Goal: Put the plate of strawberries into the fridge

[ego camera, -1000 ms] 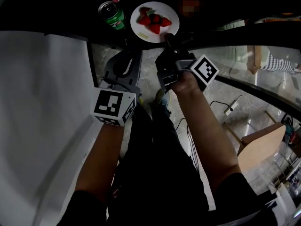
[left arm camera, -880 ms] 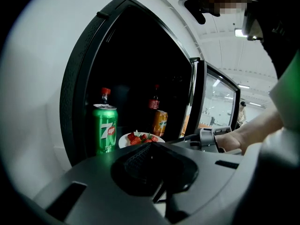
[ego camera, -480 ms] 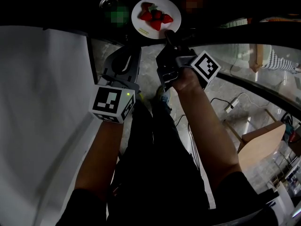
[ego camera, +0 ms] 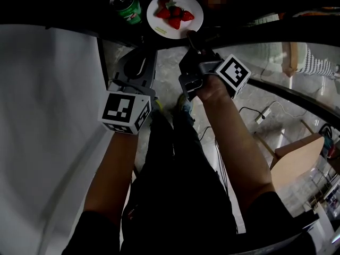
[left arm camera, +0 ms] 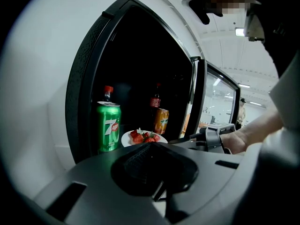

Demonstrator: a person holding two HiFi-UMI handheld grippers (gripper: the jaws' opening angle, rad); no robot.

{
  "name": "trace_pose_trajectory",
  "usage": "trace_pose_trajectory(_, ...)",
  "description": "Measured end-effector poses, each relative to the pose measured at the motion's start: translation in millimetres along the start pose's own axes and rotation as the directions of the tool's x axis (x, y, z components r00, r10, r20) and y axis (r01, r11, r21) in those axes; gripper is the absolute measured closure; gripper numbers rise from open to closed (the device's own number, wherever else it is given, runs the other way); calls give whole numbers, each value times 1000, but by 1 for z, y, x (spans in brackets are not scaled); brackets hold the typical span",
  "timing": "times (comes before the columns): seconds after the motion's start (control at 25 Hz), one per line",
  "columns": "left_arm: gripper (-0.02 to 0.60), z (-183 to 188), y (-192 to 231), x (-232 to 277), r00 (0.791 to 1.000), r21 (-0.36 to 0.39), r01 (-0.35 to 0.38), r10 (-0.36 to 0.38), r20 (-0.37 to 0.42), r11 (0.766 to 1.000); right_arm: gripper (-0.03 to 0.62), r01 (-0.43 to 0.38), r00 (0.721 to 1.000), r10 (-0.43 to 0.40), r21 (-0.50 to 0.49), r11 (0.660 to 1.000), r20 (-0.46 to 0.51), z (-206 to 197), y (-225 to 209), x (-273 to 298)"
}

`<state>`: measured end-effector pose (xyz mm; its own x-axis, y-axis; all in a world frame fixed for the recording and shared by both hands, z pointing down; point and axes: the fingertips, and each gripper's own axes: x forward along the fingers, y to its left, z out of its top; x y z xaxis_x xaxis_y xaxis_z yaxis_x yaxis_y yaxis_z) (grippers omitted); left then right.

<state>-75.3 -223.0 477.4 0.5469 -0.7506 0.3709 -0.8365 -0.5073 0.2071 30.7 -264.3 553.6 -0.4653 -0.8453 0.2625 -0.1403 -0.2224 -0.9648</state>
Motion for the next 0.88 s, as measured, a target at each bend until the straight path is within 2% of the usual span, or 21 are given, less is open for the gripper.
trace_pose_trajectory(0.12,595,0,-3,1,1000,3,6,-6,-2,1000,534,4,1000,-4,-44,999,0,3,0,-7)
trace_pose_trajectory(0.24,595,0,-8,2,1000,5,14,-14,1,1000,534,22,1000,-23,-165,986,-6,8,2,-15)
trace_pose_trajectory(0.36,595,1,-11,4,1000,9,20,-20,2,1000,536,32,999,-45,-357,933,-29,7,11,-19)
trace_pose_trajectory(0.48,595,1,-11,5,1000,15,22,-22,0,1000,536,32,997,-64,-543,839,-41,3,22,-21)
trace_pose_trajectory(0.6,595,0,-11,8,1000,16,21,-21,-1,1000,559,22,996,-76,-686,727,-49,-1,30,-24)
trace_pose_trajectory(0.8,595,-1,-11,10,1000,7,12,-12,5,1000,589,-16,997,-54,-852,523,-53,-13,45,-26)
trace_pose_trajectory(0.88,595,-3,-11,12,1000,5,10,-10,4,1000,589,-20,998,-46,-890,456,-46,-16,49,-27)
